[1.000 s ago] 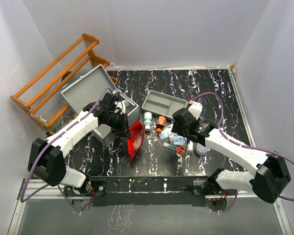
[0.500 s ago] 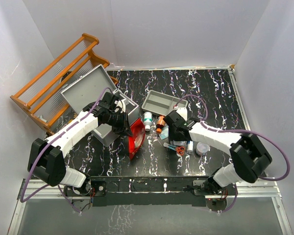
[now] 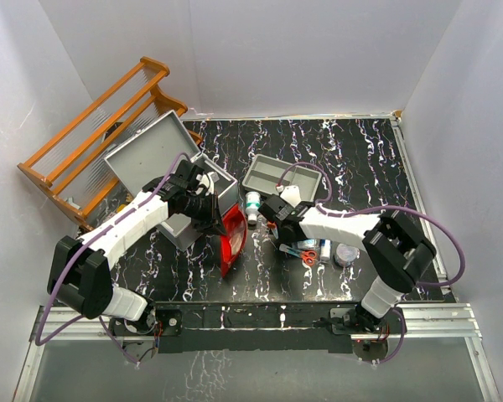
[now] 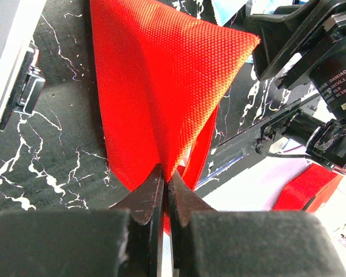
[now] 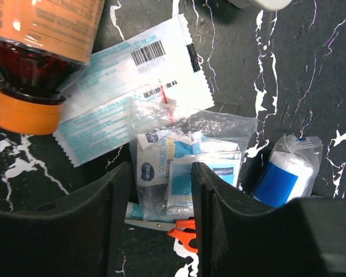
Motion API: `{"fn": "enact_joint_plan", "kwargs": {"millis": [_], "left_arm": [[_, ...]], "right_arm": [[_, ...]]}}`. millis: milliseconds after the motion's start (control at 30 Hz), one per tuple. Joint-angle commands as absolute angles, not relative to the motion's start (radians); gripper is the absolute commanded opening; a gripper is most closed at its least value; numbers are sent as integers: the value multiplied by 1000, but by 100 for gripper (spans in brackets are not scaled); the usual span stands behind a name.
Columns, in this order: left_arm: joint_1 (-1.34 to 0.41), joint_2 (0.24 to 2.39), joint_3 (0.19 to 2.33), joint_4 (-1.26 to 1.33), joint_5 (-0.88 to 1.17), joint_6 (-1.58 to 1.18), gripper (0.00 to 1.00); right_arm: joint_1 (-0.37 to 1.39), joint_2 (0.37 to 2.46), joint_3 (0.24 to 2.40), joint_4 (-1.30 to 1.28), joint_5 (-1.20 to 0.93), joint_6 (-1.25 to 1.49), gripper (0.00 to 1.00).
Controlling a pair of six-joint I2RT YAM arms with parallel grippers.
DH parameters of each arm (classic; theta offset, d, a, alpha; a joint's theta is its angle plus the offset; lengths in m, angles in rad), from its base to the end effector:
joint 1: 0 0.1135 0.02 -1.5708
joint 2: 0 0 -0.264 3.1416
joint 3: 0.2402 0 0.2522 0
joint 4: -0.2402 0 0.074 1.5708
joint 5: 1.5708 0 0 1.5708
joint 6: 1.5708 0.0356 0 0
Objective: Organize the medicine kit
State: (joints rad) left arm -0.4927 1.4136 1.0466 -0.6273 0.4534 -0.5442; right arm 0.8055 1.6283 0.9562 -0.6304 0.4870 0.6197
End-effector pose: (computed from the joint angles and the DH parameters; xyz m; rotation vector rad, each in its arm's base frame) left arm 0.2452 -0.1493 0.2535 0.1155 2.7124 -0.9406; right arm 0.2144 0.1992 0.1698 -0.1551 2.6095 -0.2606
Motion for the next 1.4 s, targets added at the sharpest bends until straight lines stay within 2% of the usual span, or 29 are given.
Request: {"fn": "enact_joint_plan", "kwargs": {"millis": [0,100,233,300,633,933,1367], "left_arm": [[-494,1373,1032,-626,477,-557,0],[-494,1373,1032,-619,484,-556,0],[-494,1373,1031,-611,493,-559,0],[-495,1372,1029,-603,499,-561,0],[-494,1373,1015,-512,589,-591,0],[-493,1373,1019,-456,640,-614,0],[-494,1326,1020,-364,706,-778,0]], "right_arm": [[824,1646,984,-606,578,599,39],[837,1649,972,-589,595,597,28],[839,1637,951,-573,611,600,6],[840,1616,945,-564,611,602,0],[839,1284,908,-529,588,718,0],[838,946,818,-245,432,759,0],[839,911,740,158,74,847,0]]}}
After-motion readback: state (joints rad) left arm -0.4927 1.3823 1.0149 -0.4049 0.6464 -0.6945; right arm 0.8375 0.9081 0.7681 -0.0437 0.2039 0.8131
